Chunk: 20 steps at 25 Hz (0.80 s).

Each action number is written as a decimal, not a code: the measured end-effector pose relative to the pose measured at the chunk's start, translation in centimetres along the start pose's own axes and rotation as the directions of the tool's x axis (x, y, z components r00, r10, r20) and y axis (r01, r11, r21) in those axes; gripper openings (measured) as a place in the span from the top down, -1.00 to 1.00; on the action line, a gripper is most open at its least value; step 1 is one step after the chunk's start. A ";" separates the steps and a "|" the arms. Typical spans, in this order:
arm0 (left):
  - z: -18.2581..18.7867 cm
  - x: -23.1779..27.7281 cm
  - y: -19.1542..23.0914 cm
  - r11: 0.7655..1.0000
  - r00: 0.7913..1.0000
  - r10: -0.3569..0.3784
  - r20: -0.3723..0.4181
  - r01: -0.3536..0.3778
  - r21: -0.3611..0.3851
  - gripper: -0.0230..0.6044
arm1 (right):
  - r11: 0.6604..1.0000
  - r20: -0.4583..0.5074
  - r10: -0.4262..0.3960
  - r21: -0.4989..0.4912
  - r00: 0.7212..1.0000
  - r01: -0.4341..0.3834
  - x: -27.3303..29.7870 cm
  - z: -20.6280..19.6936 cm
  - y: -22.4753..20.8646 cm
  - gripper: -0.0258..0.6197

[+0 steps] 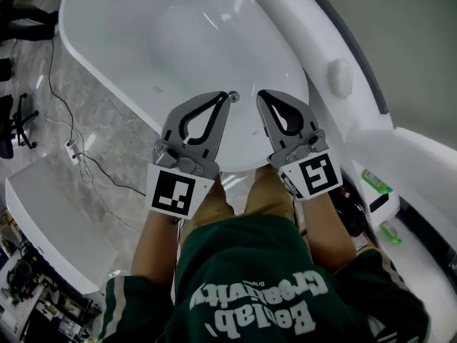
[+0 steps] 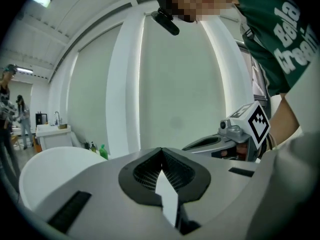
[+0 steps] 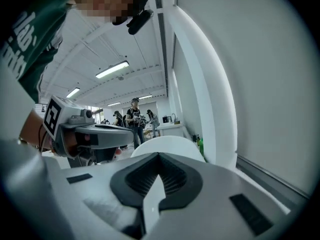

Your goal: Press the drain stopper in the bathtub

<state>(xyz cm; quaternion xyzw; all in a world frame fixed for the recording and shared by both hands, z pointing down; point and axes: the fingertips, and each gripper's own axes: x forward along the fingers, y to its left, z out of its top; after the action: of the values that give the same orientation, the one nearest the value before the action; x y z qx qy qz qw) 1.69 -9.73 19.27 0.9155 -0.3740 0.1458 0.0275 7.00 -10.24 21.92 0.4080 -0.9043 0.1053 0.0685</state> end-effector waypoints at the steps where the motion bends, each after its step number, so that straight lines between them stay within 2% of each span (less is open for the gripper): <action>1: -0.8 0.5 0.1 1.000 1.000 0.013 -0.014 -0.013 -0.005 0.91 | 1.000 -0.010 0.017 0.015 1.000 -0.017 0.5 -1.0 -0.5 0.89; 7: -7.3 3.2 0.8 0.990 0.990 0.088 -0.111 -0.100 -0.103 0.91 | 0.990 -0.095 0.132 0.053 0.987 -0.127 3.1 -7.0 -2.2 0.89; 10: -12.7 4.3 0.9 0.986 0.985 0.094 -0.142 -0.112 -0.124 0.91 | 0.984 -0.169 0.173 0.069 0.970 -0.163 4.2 -11.8 -1.9 0.89; 13: -19.1 5.1 0.1 0.975 0.980 0.094 -0.178 -0.126 -0.181 0.91 | 0.982 -0.249 0.184 0.090 0.951 -0.167 4.8 -17.6 -1.8 0.89; 17: -26.3 5.9 -0.2 0.959 0.975 0.084 -0.207 -0.136 -0.250 0.91 | 0.982 -0.373 0.191 0.060 0.908 -0.181 5.7 -25.6 -1.3 0.89; 20: -29.3 6.6 0.1 0.954 0.975 0.096 -0.202 -0.148 -0.259 0.91 | 0.980 -0.463 0.195 0.048 0.865 -0.195 6.4 -31.1 -1.0 0.89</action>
<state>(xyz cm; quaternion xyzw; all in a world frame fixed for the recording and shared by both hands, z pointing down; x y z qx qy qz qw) -1.13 -9.65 49.13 0.8601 -0.4424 0.1798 0.1793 4.71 -7.85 53.50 0.2773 -0.8981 0.2063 0.2721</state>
